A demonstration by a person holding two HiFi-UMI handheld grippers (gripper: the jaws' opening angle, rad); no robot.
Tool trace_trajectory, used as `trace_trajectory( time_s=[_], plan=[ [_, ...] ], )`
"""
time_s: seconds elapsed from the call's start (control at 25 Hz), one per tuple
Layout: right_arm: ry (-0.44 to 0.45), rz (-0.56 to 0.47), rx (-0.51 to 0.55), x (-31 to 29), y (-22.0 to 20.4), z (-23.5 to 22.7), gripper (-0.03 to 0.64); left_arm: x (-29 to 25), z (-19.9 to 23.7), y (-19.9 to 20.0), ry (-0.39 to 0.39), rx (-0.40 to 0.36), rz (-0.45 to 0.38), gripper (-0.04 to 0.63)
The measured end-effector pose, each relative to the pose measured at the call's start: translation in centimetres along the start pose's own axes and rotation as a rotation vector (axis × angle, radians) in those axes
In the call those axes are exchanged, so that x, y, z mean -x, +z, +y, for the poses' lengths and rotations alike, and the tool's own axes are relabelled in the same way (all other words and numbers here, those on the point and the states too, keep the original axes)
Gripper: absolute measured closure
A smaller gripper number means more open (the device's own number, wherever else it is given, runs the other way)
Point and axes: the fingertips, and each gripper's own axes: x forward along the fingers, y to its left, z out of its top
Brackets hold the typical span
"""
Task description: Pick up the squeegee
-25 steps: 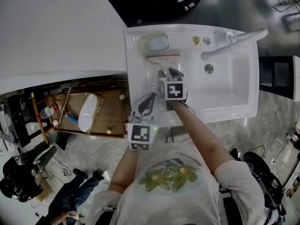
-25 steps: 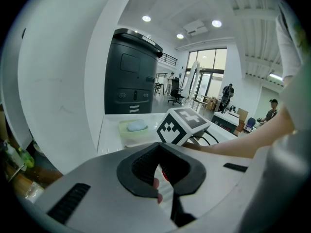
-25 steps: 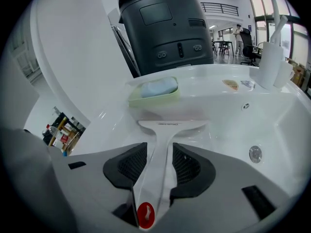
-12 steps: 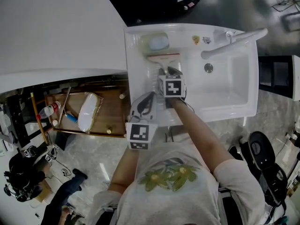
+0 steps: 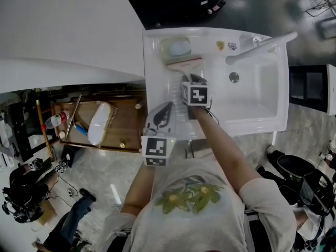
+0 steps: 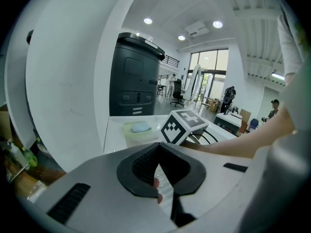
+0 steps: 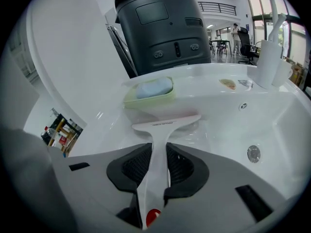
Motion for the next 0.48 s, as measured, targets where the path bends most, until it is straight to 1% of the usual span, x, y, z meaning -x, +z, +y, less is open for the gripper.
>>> trace_trajectory(
  time_s=[0.48],
  plan=[
    [0.029, -0.039, 0.022, 2.7, 0.8, 0.6, 0.518, 1.3, -0.4, 0.5, 0.012, -0.011, -0.036, 0.588]
  ],
)
